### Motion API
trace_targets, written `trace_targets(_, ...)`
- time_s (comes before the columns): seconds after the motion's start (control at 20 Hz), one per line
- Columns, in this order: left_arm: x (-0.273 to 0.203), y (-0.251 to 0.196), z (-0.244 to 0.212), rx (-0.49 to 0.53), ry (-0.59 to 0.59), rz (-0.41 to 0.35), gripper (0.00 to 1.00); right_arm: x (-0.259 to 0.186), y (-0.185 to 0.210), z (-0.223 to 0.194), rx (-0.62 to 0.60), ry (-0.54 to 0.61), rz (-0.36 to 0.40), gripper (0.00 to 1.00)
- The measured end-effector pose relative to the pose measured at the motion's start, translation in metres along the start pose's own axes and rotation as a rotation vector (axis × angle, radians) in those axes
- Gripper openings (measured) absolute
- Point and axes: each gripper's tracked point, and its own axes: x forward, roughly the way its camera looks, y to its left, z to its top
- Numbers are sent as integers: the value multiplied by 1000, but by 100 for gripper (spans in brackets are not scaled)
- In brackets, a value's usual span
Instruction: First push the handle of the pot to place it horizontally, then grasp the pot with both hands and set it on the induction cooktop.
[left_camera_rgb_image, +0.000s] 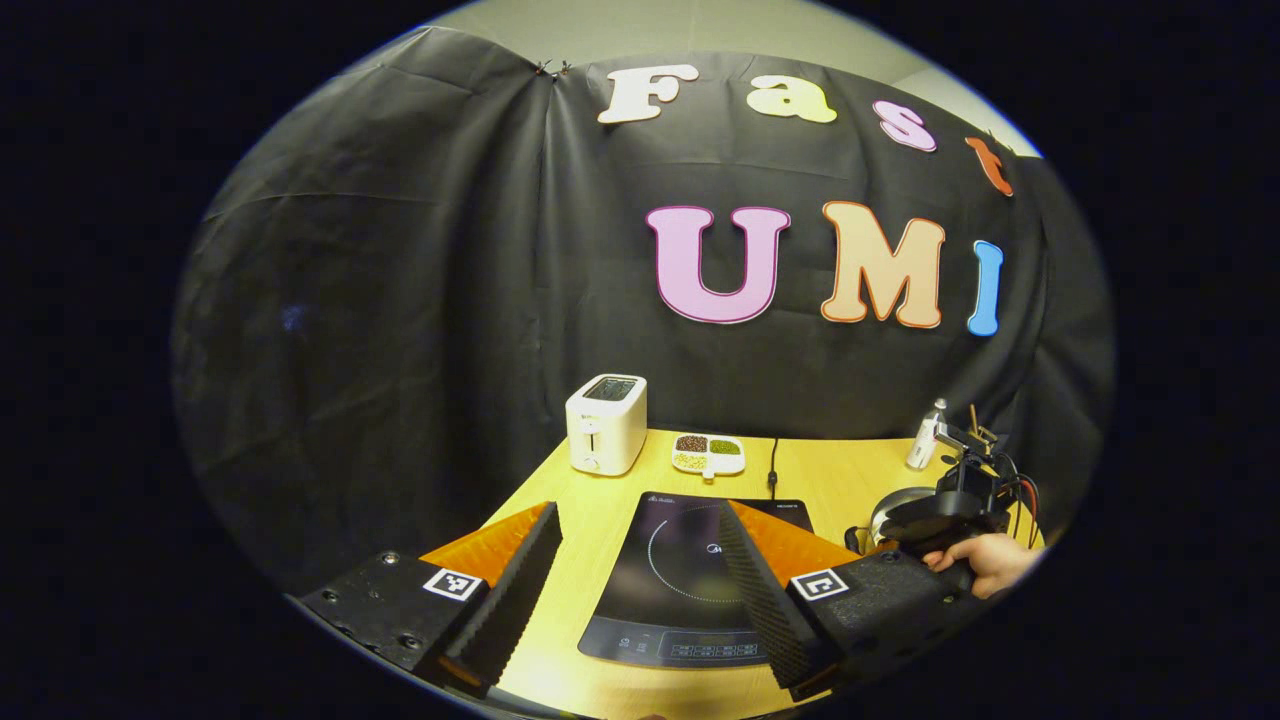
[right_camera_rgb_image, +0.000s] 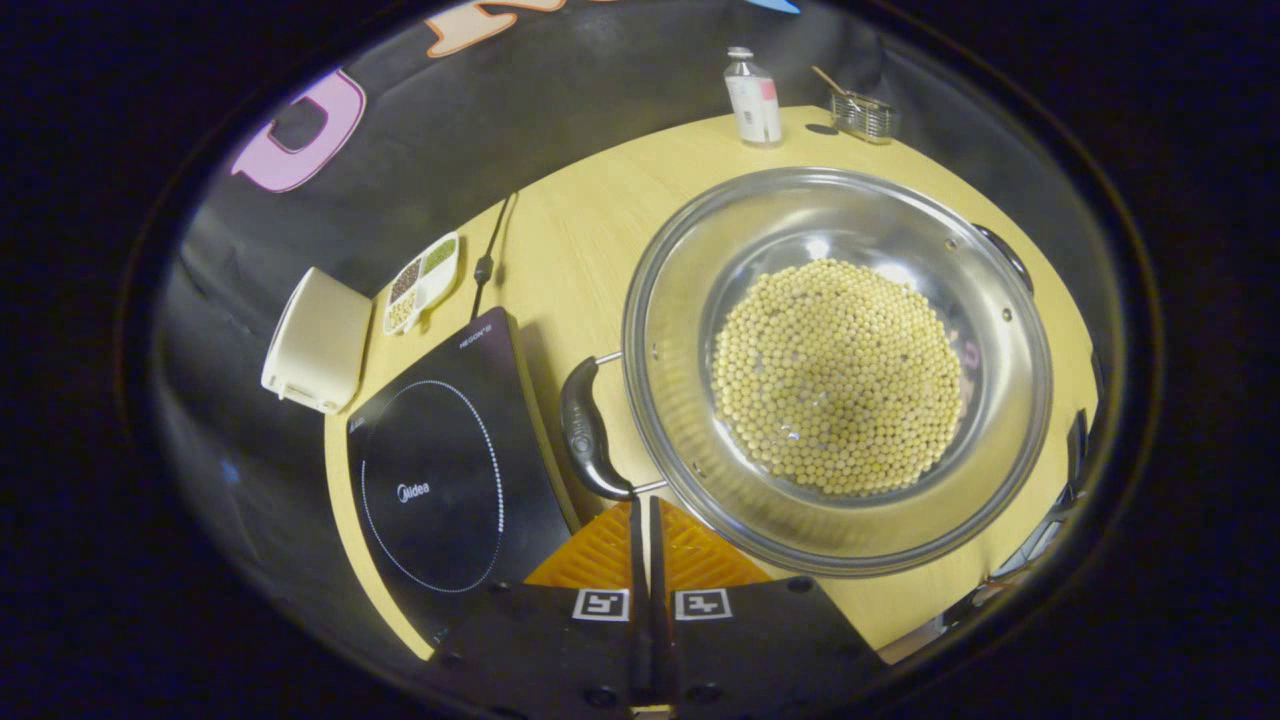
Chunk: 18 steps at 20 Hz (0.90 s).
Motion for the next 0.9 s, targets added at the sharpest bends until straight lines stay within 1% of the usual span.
trace_targets(0.15, 1, 0, 1, 6, -3, 9, 96, 0, 0, 5, -10, -4, 8, 0)
trace_targets(0.2, 1, -1, 3, 7, -4, 10, 96, 0, -1, 5, -13, -3, 8, 2)
trace_targets(0.5, 3, -4, -1, -8, 5, 11, 96, 1, 0, 3, -24, -7, 14, 2)
trace_targets(0.55, 3, -6, -2, -11, 5, 8, 94, 0, 0, 3, -27, -5, 16, 2)
trace_targets(0.6, 3, -8, -2, -14, 7, 5, 96, -1, -1, 1, -31, -1, 18, 2)
trace_targets(0.65, 3, -9, -3, -17, 10, 1, 96, -3, -2, 2, -38, -7, 20, 2)
trace_targets(0.7, 2, -11, -4, -19, 14, -3, 96, -7, -2, 1, -52, -10, 30, 2)
trace_targets(0.75, 2, -13, -4, -19, 16, -8, 96, -10, -3, -4, -68, 2, 36, 0)
trace_targets(0.8, 3, -17, -4, -17, 15, -15, 96, -14, -5, -9, -86, 12, 48, 2)
trace_targets(0.9, 4, -23, -6, -16, 18, -34, 96, -26, -6, -19, -129, 33, 82, 4)
